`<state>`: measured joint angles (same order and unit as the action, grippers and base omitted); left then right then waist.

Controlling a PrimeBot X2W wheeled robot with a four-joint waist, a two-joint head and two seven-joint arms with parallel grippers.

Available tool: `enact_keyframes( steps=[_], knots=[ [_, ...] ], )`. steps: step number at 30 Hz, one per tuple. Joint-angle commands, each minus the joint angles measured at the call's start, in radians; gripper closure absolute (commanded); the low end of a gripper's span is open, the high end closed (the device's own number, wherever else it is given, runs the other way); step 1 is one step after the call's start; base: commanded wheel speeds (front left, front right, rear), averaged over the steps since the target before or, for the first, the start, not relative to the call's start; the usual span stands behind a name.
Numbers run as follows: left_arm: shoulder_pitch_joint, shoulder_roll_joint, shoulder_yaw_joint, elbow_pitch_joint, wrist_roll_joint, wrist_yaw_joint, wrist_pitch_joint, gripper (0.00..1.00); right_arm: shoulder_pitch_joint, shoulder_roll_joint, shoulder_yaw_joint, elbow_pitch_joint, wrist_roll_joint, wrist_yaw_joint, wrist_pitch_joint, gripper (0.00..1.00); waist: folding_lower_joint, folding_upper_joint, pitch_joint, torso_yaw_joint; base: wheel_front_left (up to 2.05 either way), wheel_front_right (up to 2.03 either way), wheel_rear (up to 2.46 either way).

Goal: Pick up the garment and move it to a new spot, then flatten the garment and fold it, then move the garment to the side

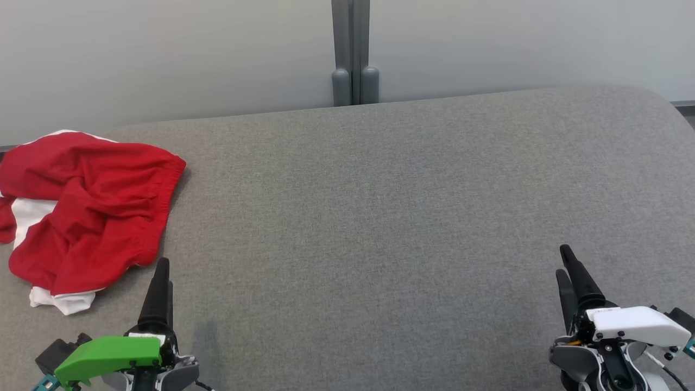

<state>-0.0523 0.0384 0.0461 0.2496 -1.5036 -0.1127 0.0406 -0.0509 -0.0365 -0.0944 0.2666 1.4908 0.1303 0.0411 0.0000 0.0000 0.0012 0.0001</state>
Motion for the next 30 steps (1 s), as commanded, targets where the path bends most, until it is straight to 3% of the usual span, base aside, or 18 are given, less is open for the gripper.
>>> enact_keyframes(
  steps=[1,14,30],
  knots=[
    [-0.007,0.005,-0.010,-0.033,0.046,0.008,-0.012,0.00,-0.009,-0.006,0.000,-0.031,-0.044,0.000,-0.012,0.00,0.0000,0.0000,0.000,0.000,0.00,0.00,0.00],
    [0.008,0.007,-0.095,-0.114,0.294,0.067,-0.070,0.00,0.026,-0.008,0.044,-0.123,-0.346,0.000,-0.070,0.00,0.0000,0.0000,-0.005,0.003,0.00,0.00,0.00],
    [0.031,0.009,-0.152,-0.127,0.604,0.110,-0.126,0.00,0.046,-0.010,0.090,-0.152,-0.605,0.000,-0.126,0.00,0.0000,0.0000,-0.009,0.007,0.00,0.00,0.00]
  ],
)
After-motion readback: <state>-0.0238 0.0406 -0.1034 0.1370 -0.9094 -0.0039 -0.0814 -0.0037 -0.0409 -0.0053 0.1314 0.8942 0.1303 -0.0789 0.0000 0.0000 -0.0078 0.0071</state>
